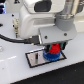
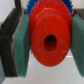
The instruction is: Insert the blue gear onto the right peg, followed by the red gear
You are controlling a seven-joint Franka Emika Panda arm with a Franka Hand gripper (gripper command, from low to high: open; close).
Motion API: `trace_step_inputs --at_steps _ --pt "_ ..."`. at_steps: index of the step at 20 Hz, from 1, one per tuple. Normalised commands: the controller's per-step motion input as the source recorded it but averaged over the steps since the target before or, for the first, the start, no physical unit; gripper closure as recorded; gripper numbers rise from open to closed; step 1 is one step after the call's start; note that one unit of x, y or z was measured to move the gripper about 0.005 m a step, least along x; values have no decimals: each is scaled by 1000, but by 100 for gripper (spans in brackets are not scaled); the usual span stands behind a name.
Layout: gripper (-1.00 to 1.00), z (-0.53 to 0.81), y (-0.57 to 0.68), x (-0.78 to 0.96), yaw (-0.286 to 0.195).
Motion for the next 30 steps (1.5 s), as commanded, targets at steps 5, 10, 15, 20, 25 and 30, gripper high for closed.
trace_step_inputs --at_steps 5,10,15,20,25,30 --pt "100 262 88 -6 0" --pt "100 213 16 0 0" --pt "100 98 -35 87 0" --pt "100 -89 -114 142 0" --pt "100 -113 -145 153 0" --pt "100 -15 -72 151 0"
